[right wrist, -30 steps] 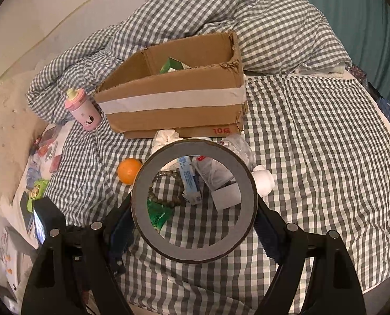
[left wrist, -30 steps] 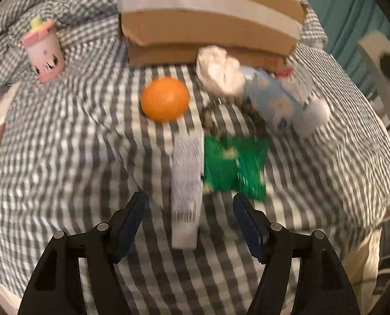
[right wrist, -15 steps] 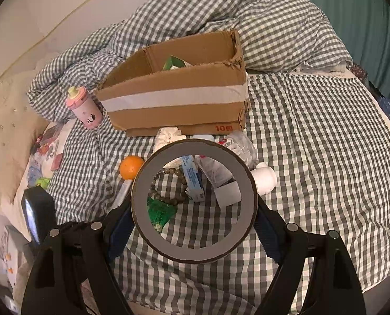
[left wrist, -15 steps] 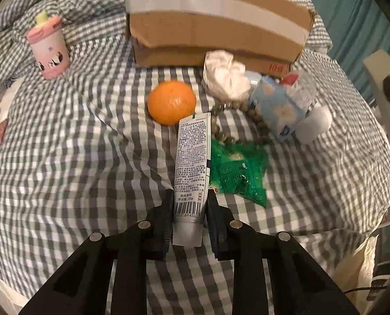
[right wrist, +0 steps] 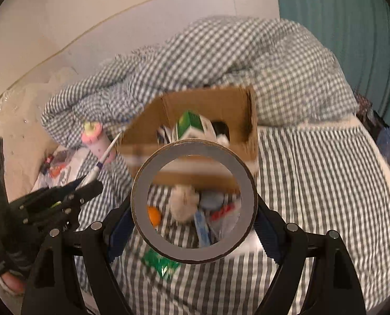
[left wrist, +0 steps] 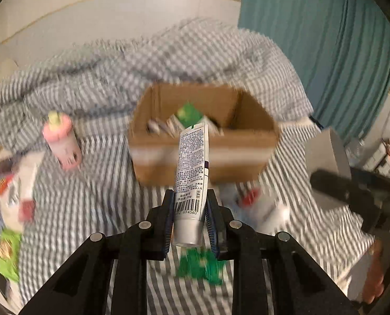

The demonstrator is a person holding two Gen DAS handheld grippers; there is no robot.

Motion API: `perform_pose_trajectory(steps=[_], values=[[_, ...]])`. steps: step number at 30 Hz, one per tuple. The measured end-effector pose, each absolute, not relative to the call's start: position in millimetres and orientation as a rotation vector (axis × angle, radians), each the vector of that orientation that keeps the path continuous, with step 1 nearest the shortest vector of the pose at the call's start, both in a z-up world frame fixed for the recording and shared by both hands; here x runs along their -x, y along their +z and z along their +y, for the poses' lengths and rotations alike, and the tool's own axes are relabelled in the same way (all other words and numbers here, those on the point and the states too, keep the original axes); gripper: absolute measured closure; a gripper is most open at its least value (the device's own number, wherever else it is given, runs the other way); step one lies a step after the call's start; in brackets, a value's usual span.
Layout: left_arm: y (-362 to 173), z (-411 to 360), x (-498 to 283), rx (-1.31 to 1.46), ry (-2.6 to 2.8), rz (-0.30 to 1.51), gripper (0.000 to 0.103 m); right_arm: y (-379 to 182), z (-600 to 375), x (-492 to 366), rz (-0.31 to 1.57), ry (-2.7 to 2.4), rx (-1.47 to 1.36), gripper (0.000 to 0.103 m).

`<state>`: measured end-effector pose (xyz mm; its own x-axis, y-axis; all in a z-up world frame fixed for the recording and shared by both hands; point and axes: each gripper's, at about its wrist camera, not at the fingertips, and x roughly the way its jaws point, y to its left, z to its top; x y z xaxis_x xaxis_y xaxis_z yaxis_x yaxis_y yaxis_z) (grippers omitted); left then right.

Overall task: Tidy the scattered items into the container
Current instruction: 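Carry the tube and tape roll over the box and open both tools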

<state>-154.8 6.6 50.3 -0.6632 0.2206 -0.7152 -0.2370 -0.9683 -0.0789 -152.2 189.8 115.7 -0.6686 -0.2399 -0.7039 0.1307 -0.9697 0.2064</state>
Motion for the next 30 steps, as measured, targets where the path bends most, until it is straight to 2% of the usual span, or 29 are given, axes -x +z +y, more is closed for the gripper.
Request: perform_pose_trajectory(steps=[5, 15, 16, 17, 18, 19, 20, 30], values=[[70.5, 19.3, 207.7, 1.099, 2.65, 0.025, 0.08, 125.1, 191.3, 199.2, -0.196, -2.719, -1.152, 0.022], [31.0, 32.0, 294.1, 1.195, 2.649, 0.05, 0.08, 89.9, 200.6, 303.9, -0.22, -2.723, -1.25, 0.021], [26.5, 33.3, 300.1, 1.192, 2.651, 0.05, 0.077, 86.5, 201.4, 309.5, -0.215, -2.732, -1.262, 0.015], [23.8, 34.3, 304.6, 1.182, 2.656, 0.05, 0.074, 83.5, 201.6, 313.5, -0.198, -2.754, -1.283, 0.006], [22.7, 36.0, 306.5, 1.178, 2.662, 0.052, 0.046, 81.4, 201.7, 315.1, -0.172, -2.795, -1.298, 0.005], [20.7, 36.8, 308.8, 1.176, 2.68, 0.062, 0.007, 79.9, 202.0, 314.6, -0.146, -2.832, -1.301, 0.005], [19.8, 36.1, 308.2, 1.163, 2.719, 0.065, 0.0, 79.2, 202.7, 313.2, -0.131, -2.844, -1.298, 0.005], [30.1, 35.1, 285.5, 1.147, 2.741, 0.053, 0.0, 93.5, 208.0, 270.3, -0.119, -2.824, -1.278, 0.005]])
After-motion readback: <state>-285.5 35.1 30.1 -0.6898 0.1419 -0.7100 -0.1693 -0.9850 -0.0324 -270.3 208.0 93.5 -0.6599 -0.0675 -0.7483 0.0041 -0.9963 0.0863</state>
